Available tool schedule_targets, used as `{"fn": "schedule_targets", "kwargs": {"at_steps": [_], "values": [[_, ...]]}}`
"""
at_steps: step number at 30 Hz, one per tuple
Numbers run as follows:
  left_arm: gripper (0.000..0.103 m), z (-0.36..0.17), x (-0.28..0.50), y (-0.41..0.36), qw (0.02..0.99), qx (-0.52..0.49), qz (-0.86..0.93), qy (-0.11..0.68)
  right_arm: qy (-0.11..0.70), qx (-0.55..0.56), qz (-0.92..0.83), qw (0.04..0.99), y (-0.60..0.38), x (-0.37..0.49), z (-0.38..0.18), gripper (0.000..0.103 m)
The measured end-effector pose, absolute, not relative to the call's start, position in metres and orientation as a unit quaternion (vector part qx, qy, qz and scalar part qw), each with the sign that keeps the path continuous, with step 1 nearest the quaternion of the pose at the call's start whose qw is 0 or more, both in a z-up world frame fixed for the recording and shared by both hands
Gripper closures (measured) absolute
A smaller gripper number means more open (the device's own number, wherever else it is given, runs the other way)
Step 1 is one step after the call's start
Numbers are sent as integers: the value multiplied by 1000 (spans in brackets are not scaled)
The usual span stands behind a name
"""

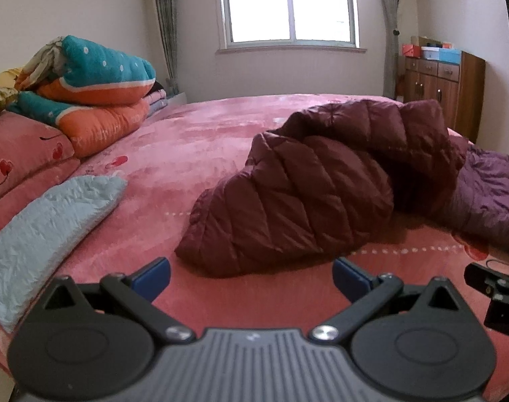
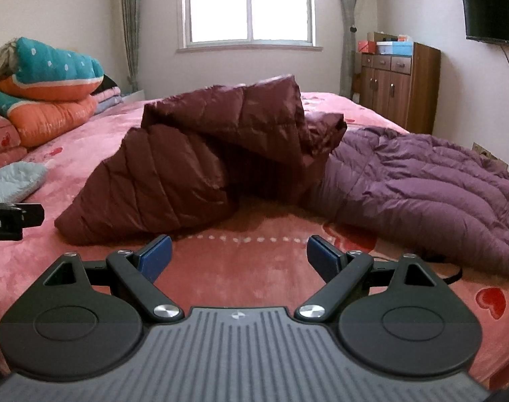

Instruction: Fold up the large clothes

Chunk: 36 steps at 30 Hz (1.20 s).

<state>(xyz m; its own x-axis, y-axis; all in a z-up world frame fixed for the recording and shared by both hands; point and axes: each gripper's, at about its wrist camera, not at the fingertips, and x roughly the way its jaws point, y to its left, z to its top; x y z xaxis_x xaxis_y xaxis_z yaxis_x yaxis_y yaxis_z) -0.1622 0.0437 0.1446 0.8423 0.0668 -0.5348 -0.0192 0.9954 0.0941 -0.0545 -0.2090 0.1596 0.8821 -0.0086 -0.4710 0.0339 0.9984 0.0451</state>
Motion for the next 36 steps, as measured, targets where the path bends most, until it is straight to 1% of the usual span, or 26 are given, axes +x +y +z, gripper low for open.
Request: {"fn": "schedule_targets", "kwargs": {"at_steps": [13, 17, 24, 33, 36], "values": [[1, 128, -145, 35, 954, 48, 19, 295, 256, 33, -20, 966, -226, -44, 131, 0], [1, 122, -137, 30, 956, 62, 14, 286, 259, 31, -31, 965, -233, -37, 119, 0], [1, 116, -111, 10, 958, 72, -30, 275, 256, 66, -41, 963, -258, -28, 112, 0], [1, 146, -62, -44, 966, 73, -105, 223, 265, 124, -60, 955, -292, -11, 100, 0], [1, 161, -43, -64, 966, 47, -144, 211, 269, 149, -63, 950, -304, -7, 96, 0]]}}
